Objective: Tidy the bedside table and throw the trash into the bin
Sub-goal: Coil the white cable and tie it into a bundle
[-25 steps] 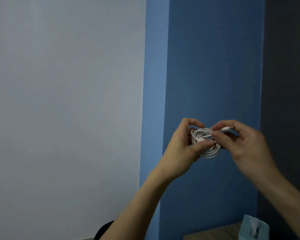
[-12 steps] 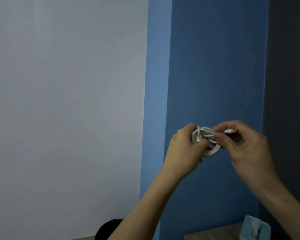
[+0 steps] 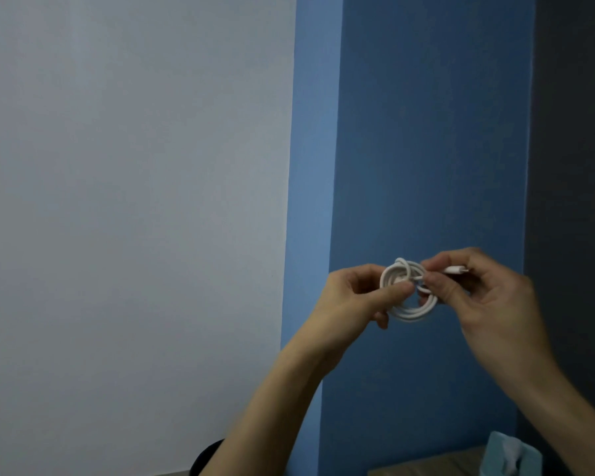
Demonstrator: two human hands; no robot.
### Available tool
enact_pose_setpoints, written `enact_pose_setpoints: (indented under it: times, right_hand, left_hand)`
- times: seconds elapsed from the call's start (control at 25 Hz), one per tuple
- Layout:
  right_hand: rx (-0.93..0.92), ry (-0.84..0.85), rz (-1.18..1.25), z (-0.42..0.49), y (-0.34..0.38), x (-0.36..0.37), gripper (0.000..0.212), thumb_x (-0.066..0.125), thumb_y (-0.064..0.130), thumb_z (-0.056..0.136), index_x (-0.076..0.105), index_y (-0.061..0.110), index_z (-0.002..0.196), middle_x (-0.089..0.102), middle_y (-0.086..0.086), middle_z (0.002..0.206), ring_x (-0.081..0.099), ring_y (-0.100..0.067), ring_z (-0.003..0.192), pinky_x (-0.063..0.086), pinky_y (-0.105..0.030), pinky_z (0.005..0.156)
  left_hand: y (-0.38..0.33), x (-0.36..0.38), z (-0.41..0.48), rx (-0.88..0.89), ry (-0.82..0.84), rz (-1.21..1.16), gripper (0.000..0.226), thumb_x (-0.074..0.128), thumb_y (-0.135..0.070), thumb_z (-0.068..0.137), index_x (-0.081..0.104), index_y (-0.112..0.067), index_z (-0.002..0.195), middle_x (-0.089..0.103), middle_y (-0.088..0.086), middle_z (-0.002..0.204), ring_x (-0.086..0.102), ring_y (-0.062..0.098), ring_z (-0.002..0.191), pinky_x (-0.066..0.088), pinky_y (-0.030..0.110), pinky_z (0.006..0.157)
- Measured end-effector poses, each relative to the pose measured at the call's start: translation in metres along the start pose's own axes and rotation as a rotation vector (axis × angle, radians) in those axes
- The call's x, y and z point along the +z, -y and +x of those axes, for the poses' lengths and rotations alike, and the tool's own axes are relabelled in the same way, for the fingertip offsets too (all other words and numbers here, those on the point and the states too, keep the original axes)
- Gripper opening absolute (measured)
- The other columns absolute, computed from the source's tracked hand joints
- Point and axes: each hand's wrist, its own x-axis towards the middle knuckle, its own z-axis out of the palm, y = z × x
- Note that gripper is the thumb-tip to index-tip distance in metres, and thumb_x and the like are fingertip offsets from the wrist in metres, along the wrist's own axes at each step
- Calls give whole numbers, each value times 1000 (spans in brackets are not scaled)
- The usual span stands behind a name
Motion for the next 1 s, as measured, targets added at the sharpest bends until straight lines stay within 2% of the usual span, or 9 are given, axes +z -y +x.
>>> enact_pose_setpoints:
  times: [0.12, 0.2, 0.32, 0.4, 0.52, 0.64, 0.72, 0.84, 1.0]
  right_hand:
    - [30, 7, -23, 0, -5, -3, 18, 67, 9, 77, 64, 26, 72, 71, 1, 83, 68, -14, 74, 55, -20, 70]
    - [35, 15, -25, 0, -5, -4, 22, 67, 5, 77, 64, 26, 71, 71, 3, 81, 68, -11, 71, 53, -16, 67]
    - [39, 21, 7, 0, -3, -3, 13, 70, 14, 72, 64, 25, 70, 71, 8, 79, 68, -9, 70, 53, -15, 67]
    - [37, 10, 73, 1, 1, -4, 9, 70, 30, 65, 65, 24, 70, 72, 10, 76, 69, -9, 68, 53, -15, 65]
    - [23, 23, 134, 2, 6, -6, 35, 68, 55, 51, 69, 27, 73, 74, 10, 78, 70, -9, 68, 54, -15, 64]
    - [40, 49, 171, 1, 8, -5, 26, 70, 49, 55, 70, 29, 72, 74, 8, 77, 71, -11, 68, 55, -17, 65]
    - [66, 45, 155, 2, 9, -5, 3, 71, 27, 66, 69, 27, 68, 73, 8, 72, 70, -10, 65, 54, -15, 63]
    - [82, 42, 65, 1, 5, -7, 21, 66, -4, 75, 65, 15, 67, 72, 2, 69, 68, -10, 57, 53, -13, 58]
    - [101, 38, 15, 4, 3, -1, 14, 66, -5, 76, 65, 8, 74, 71, -3, 80, 68, -9, 56, 53, -13, 58]
  left_hand:
    - [1, 1, 0, 47, 0, 149, 16, 68, -26, 80, 55, -16, 80, 60, 0, 75, 55, 10, 70, 44, 27, 67]
    - [1, 4, 0, 68, 19, 152, 17, 66, -20, 81, 50, -15, 79, 64, 6, 80, 60, 15, 76, 47, 32, 72]
    - [4, 8, 0, 105, 7, 40, 10, 62, -3, 87, 53, -8, 86, 66, 3, 74, 64, 9, 66, 52, 22, 64]
    - [4, 5, -1, 98, 59, -118, 8, 56, -12, 91, 59, -5, 91, 63, -2, 72, 60, 6, 64, 51, 20, 60]
    - [3, -2, -3, 47, 190, -373, 24, 42, -13, 96, 64, -3, 97, 64, 4, 79, 59, 10, 70, 51, 20, 62]
    - [3, -2, -3, 0, 141, -373, 25, 47, -6, 92, 70, -5, 83, 64, 1, 66, 57, 8, 56, 50, 17, 58]
    - [4, -3, -1, 14, 65, -251, 23, 50, -4, 92, 70, -3, 81, 62, -2, 59, 54, 7, 51, 48, 17, 55]
    - [2, -12, 2, 120, -118, 184, 20, 53, 1, 92, 72, -2, 86, 60, -10, 52, 50, 3, 47, 44, 16, 52]
    - [-5, -14, 3, 234, -300, 529, 22, 56, 1, 88, 73, -10, 79, 61, -5, 61, 53, 2, 53, 43, 16, 56]
